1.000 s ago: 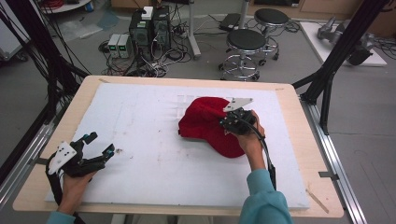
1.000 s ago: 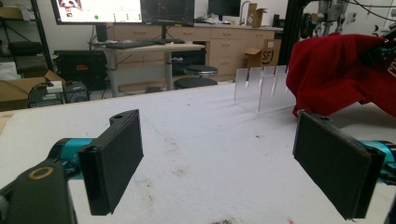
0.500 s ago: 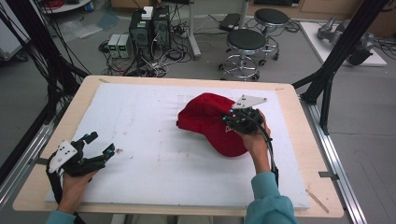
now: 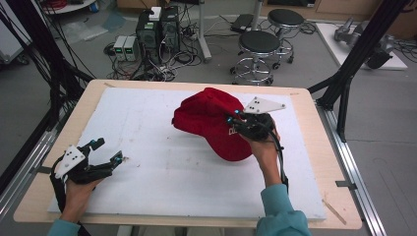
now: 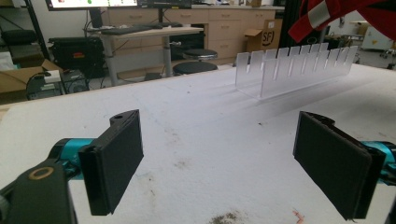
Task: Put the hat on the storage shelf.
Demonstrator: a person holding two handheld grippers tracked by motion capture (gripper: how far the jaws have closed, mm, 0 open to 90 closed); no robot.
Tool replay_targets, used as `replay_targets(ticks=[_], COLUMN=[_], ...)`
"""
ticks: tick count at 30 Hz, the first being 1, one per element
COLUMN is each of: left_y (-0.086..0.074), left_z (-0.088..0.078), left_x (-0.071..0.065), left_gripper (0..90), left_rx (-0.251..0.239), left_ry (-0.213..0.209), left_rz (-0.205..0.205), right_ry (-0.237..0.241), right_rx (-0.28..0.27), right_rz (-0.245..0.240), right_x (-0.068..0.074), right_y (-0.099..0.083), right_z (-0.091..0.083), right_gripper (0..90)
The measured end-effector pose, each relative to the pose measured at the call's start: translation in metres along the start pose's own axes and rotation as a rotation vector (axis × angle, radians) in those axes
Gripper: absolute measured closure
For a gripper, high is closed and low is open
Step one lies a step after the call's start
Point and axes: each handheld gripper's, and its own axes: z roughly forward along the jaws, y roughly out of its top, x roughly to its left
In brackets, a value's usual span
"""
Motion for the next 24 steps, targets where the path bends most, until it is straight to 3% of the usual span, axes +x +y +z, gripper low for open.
replay_targets(ticks=[3, 5, 9, 11, 17, 21, 24], left_y=[0.004, 0.007, 0.012, 0.016, 0.037, 0.05, 0.058], left_z=[-0.002, -0.002, -0.002, -0.003, -0.001, 0.002, 0.006], left_x=[0.0, -0.001, -0.003, -0.004, -0.01, -0.015, -0.021], left_gripper=[16.2, 17.6, 18.7, 18.6, 18.0, 17.9, 18.0], left_rx=[-0.011, 0.002, 0.016, 0.026, 0.036, 0.05, 0.069], left_ry=[-0.017, -0.029, -0.076, -0.09, -0.165, -0.244, -0.293], left_rz=[-0.032, -0.03, -0.107, -0.117, -0.17, -0.18, -0.159], right_ry=[0.023, 0.03, 0.052, 0.056, 0.075, 0.086, 0.094], right_rx=[-0.026, -0.032, -0.061, -0.069, -0.116, -0.137, -0.148], right_rz=[0.002, -0.002, -0.006, -0.006, 0.004, -0.001, 0.009], right_x=[0.007, 0.01, 0.018, 0.02, 0.032, 0.038, 0.041], right_y=[0.005, 0.007, 0.014, 0.016, 0.025, 0.029, 0.031], right_z=[0.003, 0.004, 0.007, 0.008, 0.012, 0.014, 0.016], right_gripper=[83.9, 83.9, 83.9, 83.8, 83.8, 83.8, 83.8])
